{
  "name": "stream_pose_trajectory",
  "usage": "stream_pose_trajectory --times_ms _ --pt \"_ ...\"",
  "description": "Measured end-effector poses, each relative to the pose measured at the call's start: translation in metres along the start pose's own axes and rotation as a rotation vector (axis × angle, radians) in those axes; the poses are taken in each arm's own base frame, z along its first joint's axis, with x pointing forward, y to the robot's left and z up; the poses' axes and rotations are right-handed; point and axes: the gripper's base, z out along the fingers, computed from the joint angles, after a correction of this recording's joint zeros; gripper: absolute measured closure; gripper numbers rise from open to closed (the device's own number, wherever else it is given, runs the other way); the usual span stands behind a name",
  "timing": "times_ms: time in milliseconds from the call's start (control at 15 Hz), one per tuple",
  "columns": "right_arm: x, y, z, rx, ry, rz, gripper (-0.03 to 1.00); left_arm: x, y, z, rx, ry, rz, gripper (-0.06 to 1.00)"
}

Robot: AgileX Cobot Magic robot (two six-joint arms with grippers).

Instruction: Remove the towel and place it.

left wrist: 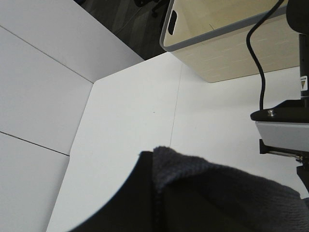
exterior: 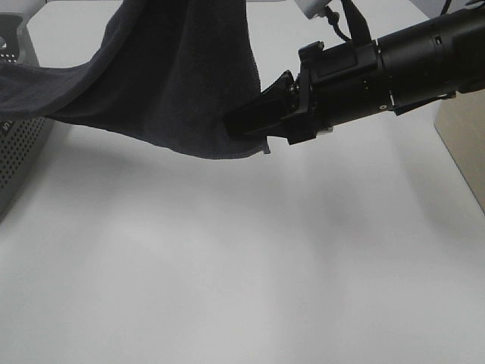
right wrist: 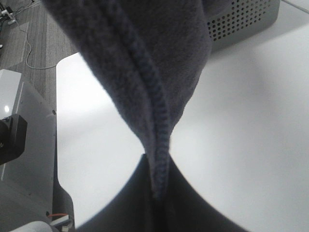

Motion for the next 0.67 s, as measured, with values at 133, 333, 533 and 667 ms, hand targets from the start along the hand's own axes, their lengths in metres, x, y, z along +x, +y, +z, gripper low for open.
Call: stream_pose_trajectory --times_ms 133,333,533,667 --pt "0.001 -0.004 -0.001 0.05 0.017 0.123 0.96 0.001 0.0 0.0 -0.002 0.007 0.006 0.94" --pt "-0.013 -0.008 -0.012 0.157 0.103 0.272 0.96 0.008 0.002 0.006 -0.011 0.053 0.036 0.94" --pt "-0.055 -0.007 -0.046 0.33 0.231 0.342 0.96 0.015 0.007 0.017 -0.053 0.085 0.073 0.94" --pt "-0.08 -0.005 -0.07 0.454 0.308 0.354 0.96 0.015 0.013 0.022 -0.124 0.061 0.086 0.94"
